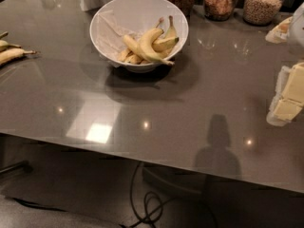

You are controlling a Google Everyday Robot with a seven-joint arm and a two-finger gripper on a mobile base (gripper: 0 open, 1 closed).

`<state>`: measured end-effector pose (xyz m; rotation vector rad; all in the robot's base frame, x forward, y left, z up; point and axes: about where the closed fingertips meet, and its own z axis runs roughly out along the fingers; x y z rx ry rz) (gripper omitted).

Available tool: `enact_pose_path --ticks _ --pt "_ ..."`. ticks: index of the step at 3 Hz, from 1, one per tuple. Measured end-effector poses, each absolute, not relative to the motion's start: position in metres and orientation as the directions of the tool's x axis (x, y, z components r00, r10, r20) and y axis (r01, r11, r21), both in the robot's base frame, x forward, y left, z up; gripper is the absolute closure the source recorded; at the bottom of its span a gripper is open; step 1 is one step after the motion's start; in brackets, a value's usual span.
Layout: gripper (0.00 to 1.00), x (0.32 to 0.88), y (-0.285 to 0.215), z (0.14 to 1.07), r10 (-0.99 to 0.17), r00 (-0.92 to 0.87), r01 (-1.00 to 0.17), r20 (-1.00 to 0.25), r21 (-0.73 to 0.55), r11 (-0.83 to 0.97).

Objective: Pick banana from white bowl

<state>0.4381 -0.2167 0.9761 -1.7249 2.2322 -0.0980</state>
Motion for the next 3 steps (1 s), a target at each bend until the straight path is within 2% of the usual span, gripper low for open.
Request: enact_pose_path --ticks 3 --pt "0.00 0.432 -0.235 1.001 -0.953 -0.221 -0.931 -0.207 -0.245 0.270"
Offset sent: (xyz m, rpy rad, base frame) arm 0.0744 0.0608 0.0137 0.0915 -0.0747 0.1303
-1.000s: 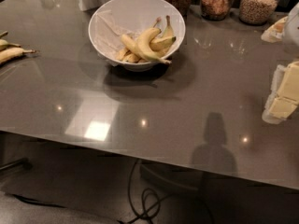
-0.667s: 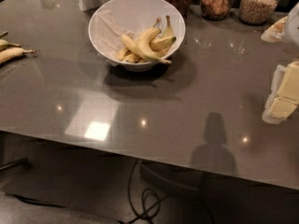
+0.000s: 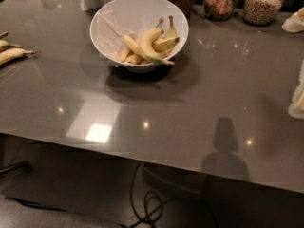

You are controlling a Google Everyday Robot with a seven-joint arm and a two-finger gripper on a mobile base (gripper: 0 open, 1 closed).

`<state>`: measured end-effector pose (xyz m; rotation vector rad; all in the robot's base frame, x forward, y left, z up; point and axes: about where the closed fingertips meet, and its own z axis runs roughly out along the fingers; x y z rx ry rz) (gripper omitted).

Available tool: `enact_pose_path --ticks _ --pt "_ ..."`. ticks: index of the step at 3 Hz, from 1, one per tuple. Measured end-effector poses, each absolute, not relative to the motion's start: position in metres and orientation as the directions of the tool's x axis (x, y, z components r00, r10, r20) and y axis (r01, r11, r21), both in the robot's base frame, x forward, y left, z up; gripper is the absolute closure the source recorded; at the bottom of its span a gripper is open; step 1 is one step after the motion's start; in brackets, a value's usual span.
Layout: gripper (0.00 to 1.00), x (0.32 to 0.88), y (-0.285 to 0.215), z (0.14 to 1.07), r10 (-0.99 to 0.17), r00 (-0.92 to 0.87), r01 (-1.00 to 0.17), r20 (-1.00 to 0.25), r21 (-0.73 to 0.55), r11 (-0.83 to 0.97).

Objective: Pick banana from white bowl

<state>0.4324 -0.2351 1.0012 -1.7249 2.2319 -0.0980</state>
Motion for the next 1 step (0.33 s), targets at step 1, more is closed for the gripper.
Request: enact_pose_path --ticks 1 --pt "0.00 0.4304 -0.2413 1.0096 -0.953 -0.221 -0.931 -0.207 -0.245 0.270"
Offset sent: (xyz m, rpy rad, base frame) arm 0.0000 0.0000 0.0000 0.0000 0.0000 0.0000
